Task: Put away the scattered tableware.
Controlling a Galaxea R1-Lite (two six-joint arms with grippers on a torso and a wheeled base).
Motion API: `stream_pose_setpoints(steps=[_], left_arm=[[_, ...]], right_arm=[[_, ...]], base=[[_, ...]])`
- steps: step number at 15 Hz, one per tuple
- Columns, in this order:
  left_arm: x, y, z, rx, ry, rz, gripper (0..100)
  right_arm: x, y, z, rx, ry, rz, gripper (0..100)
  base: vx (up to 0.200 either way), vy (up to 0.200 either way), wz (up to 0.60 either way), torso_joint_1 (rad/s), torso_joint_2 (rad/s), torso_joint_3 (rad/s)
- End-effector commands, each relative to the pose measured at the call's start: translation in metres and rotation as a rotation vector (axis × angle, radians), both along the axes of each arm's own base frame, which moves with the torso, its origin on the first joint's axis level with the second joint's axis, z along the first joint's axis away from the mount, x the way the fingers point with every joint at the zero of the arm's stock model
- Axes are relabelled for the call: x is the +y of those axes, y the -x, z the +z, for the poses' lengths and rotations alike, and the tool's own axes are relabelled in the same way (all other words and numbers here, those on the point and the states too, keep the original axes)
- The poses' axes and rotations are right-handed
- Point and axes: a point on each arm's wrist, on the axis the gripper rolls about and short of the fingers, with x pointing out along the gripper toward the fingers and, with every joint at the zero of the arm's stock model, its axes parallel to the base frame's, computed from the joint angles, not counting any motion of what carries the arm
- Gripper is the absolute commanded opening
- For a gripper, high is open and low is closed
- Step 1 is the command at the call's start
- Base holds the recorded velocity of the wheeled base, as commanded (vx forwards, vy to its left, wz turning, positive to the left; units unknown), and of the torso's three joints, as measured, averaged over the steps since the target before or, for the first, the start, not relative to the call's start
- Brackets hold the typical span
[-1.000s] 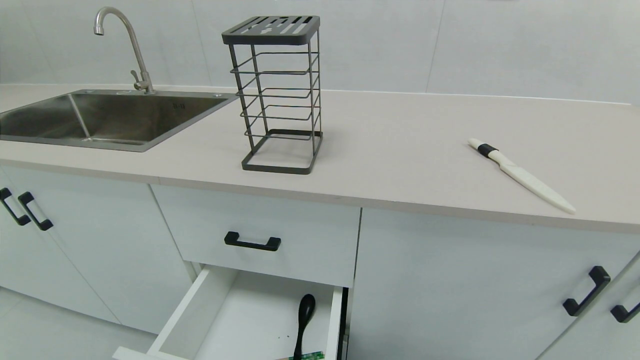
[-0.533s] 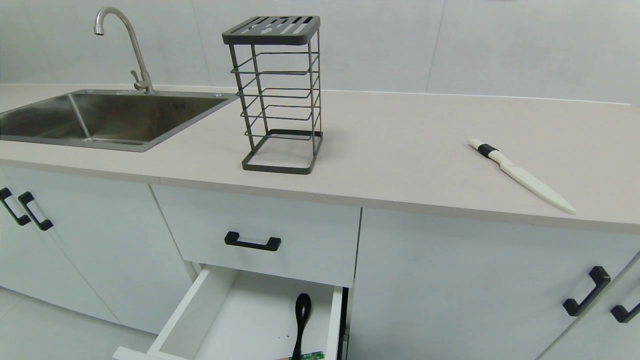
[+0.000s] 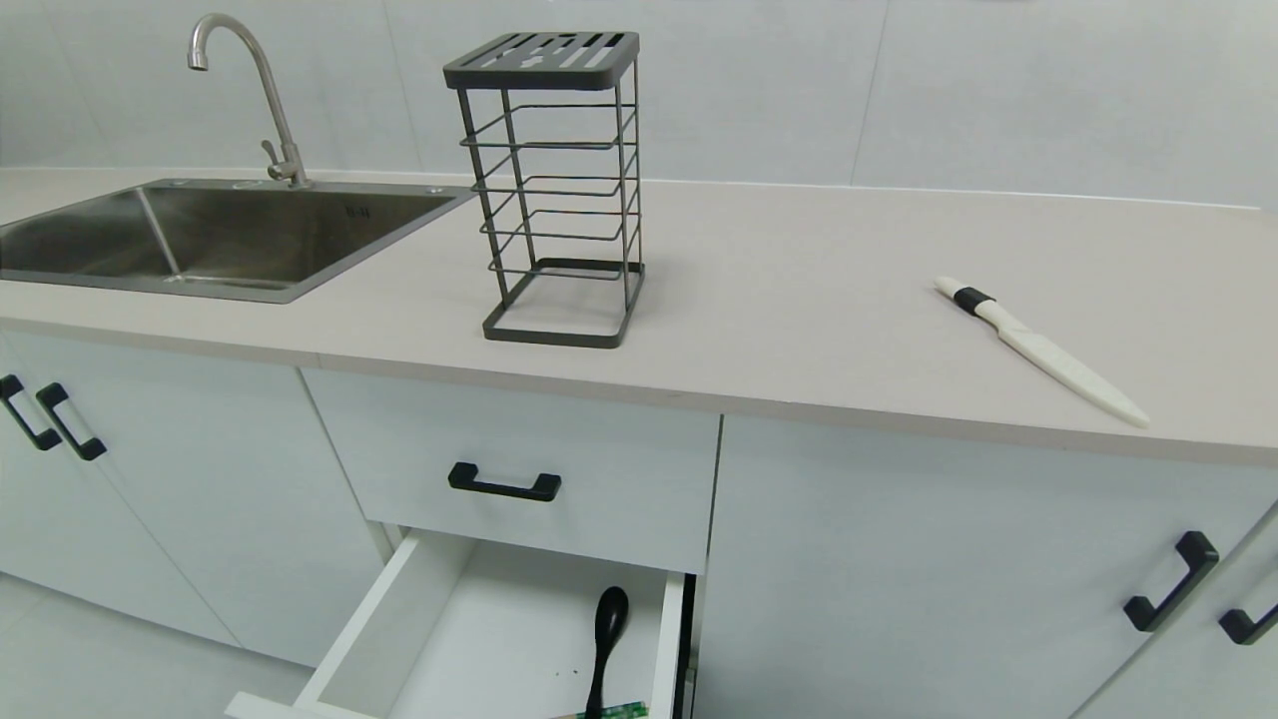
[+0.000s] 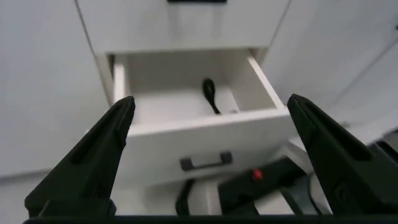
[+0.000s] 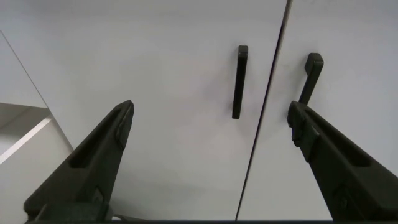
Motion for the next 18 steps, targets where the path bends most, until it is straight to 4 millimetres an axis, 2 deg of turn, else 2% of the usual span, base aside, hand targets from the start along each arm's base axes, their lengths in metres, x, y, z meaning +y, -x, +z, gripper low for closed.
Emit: stream_pose_setpoints(steps=[1,3,5,6,9,12,15,17,18], left_arm=[[-0.004,-0.04,-0.002,0.389,0.001,-0.06,100],[-0.007,-0.045,-0.017,0.535,-0.037,-0.14,100],[-0.009,-0.047,-0.021,0.571,-0.044,-0.172,100],[-0.012,-0.061,-0.029,0.595,-0.052,-0.172,100],[-0.016,-0.085,-0.043,0.677,-0.125,-0.112,100],[-0.021,-0.111,-0.055,0.721,-0.169,-0.077,100],[-0.035,-0.114,-0.061,0.75,-0.233,-0.187,100],[-0.045,-0.128,-0.064,0.703,-0.264,-0.211,100],[-0.045,-0.128,-0.064,0.703,-0.264,-0.211,100]], right_arm=[[0.0,0.0,0.0,0.002,-0.001,0.001,100],[0.0,0.0,0.0,0.002,0.001,0.0,100],[0.0,0.0,0.0,0.003,-0.001,0.0,100],[0.0,0.0,0.0,0.002,0.001,0.001,100],[0.0,0.0,0.0,0.002,-0.001,0.0,100],[0.0,0.0,0.0,0.002,-0.001,0.0,100],[0.0,0.0,0.0,0.002,0.001,0.001,100],[0.0,0.0,0.0,0.002,-0.001,0.0,100],[0.0,0.0,0.0,0.002,-0.001,0.0,100]], base=[[0.0,0.0,0.0,0.0,0.0,0.0],[0.0,0.0,0.0,0.0,0.0,0.0],[0.0,0.0,0.0,0.0,0.0,0.0],[0.0,0.0,0.0,0.0,0.0,0.0],[0.0,0.0,0.0,0.0,0.0,0.0],[0.0,0.0,0.0,0.0,0.0,0.0],[0.0,0.0,0.0,0.0,0.0,0.0],[0.0,0.0,0.0,0.0,0.0,0.0],[0.0,0.0,0.0,0.0,0.0,0.0]])
